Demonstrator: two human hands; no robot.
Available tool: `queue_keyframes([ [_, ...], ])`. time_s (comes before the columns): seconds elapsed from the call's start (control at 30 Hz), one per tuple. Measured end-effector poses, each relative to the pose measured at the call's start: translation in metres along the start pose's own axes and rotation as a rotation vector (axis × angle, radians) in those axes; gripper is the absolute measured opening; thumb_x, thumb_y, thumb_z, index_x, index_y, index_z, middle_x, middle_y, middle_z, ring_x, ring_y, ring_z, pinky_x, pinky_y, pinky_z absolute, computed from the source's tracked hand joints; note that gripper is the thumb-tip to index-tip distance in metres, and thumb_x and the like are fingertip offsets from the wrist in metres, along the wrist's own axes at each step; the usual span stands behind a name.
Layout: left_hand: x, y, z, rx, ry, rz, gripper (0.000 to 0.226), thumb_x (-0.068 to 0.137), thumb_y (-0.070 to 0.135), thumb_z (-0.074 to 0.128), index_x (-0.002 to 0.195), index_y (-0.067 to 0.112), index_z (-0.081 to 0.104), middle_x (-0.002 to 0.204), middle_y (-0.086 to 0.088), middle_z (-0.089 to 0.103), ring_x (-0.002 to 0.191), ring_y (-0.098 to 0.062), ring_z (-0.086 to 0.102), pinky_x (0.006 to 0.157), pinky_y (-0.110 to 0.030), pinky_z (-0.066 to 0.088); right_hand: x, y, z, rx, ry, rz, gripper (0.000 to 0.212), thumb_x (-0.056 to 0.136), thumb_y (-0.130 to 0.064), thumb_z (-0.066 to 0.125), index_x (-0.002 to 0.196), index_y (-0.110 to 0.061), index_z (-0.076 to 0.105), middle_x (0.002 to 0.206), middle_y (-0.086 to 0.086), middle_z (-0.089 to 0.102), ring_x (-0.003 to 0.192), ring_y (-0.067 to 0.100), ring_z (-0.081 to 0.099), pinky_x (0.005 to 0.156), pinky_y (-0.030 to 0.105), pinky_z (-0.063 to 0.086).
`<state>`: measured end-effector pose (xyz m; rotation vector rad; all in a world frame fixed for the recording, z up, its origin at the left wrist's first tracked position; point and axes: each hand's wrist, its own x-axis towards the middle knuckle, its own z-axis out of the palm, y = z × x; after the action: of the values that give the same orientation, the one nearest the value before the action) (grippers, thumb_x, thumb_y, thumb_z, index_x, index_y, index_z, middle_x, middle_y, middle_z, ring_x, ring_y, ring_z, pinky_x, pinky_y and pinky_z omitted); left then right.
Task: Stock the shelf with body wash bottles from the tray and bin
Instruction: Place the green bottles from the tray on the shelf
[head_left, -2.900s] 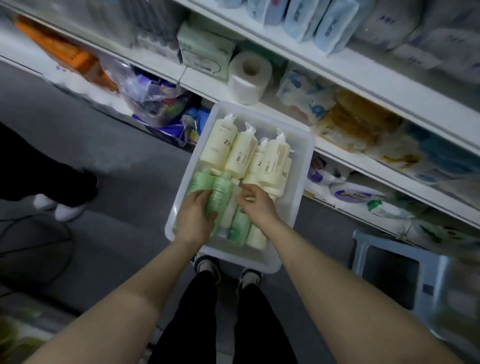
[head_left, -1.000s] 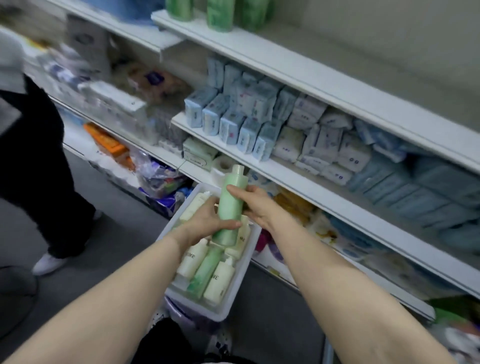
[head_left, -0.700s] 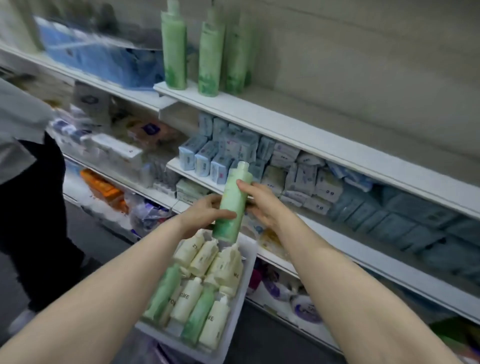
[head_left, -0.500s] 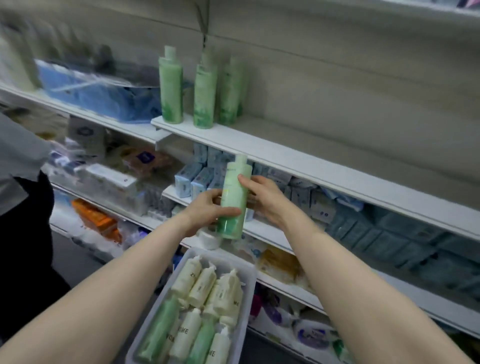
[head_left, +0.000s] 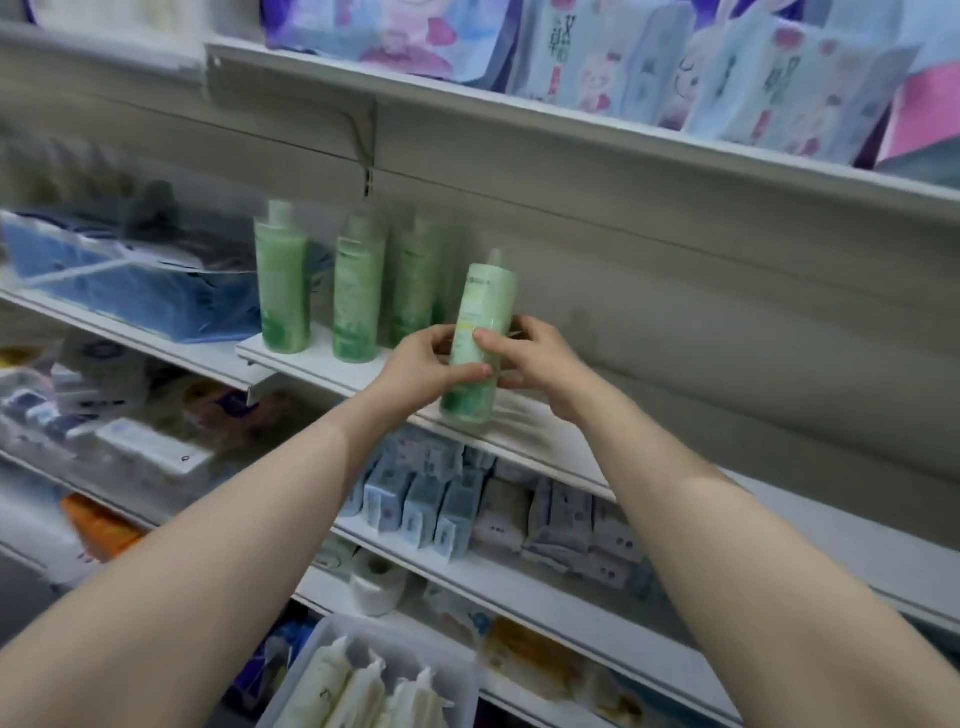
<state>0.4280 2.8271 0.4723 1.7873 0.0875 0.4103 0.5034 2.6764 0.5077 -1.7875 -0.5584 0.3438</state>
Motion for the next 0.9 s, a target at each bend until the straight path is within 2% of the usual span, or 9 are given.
queue_keyframes([
  [0.07,0.024,-0.005,0.01,0.015,0.002,-0.037,0.066,0.072,0.025,0.085,0.129,0.011,0.057,0.112,0.001,0.069,0.1,-0.012,0.067,0.088,-0.031,0.056,0.025,0.004,-0.012,-0.046,0.032,-0.01,0.048,0.087,-0.033,0.076,0.125,-0.011,0.057,0.115,0.006,0.068,0.1,0.021,0.07,0.076,0.033,0.061],
  [0.17,0.054,-0.022,0.025,0.074,0.025,-0.095,0.058,0.071,0.022,0.085,0.122,0.011,0.06,0.11,0.0,0.07,0.098,-0.012,0.067,0.089,-0.031,0.054,0.062,0.011,-0.025,-0.086,0.093,-0.021,0.055,0.075,-0.04,0.081,0.117,-0.014,0.058,0.114,0.008,0.069,0.098,0.026,0.07,0.081,0.043,0.062],
  [0.3,0.086,-0.043,0.039,0.108,0.114,-0.107,0.058,0.072,0.02,0.085,0.124,0.012,0.061,0.111,0.003,0.07,0.101,-0.013,0.066,0.089,-0.028,0.051,0.1,0.021,-0.034,-0.066,0.095,-0.023,0.048,0.085,-0.031,0.078,0.123,-0.01,0.056,0.118,0.007,0.065,0.102,0.027,0.068,0.082,0.045,0.061],
  [0.43,0.111,-0.054,0.048,0.083,0.177,-0.084,0.056,0.075,0.01,0.081,0.126,0.013,0.06,0.116,-0.001,0.067,0.105,-0.018,0.064,0.086,-0.024,0.048,0.129,0.041,-0.034,-0.031,0.07,-0.057,0.047,0.086,-0.028,0.076,0.126,-0.014,0.056,0.117,0.006,0.065,0.107,0.029,0.067,0.086,0.047,0.06],
  [0.53,0.131,-0.063,0.05,0.19,0.2,-0.056,0.048,0.076,0.013,0.08,0.12,0.011,0.062,0.115,-0.005,0.067,0.106,-0.023,0.064,0.082,-0.022,0.045,0.145,0.049,-0.028,-0.064,0.11,-0.094,0.055,0.076,-0.043,0.078,0.123,-0.023,0.058,0.112,0.0,0.065,0.106,0.027,0.066,0.089,0.051,0.057],
  [0.6,0.143,-0.066,0.048,0.307,0.207,-0.057,0.049,0.075,0.02,0.081,0.121,0.013,0.062,0.115,-0.005,0.068,0.104,-0.023,0.064,0.079,-0.021,0.042,0.158,0.053,-0.028,-0.098,0.143,-0.119,0.06,0.069,-0.049,0.078,0.121,-0.025,0.059,0.11,-0.003,0.065,0.104,0.026,0.066,0.089,0.053,0.056],
  [0.7,0.157,-0.068,0.049,0.392,0.201,-0.05,0.053,0.077,0.025,0.08,0.125,0.015,0.06,0.117,-0.006,0.068,0.106,-0.025,0.064,0.076,-0.02,0.039,0.174,0.057,-0.03,-0.108,0.159,-0.123,0.053,0.081,-0.034,0.079,0.127,-0.019,0.057,0.112,0.001,0.064,0.106,0.029,0.065,0.091,0.055,0.054],
  [0.9,0.171,-0.069,0.053,0.448,0.199,-0.007,0.053,0.081,0.025,0.077,0.128,0.011,0.058,0.121,-0.01,0.066,0.108,-0.029,0.062,0.076,-0.022,0.038,0.188,0.062,-0.036,-0.06,0.147,-0.126,0.042,0.086,-0.026,0.077,0.122,-0.021,0.054,0.113,0.0,0.062,0.109,0.029,0.064,0.092,0.056,0.054],
])
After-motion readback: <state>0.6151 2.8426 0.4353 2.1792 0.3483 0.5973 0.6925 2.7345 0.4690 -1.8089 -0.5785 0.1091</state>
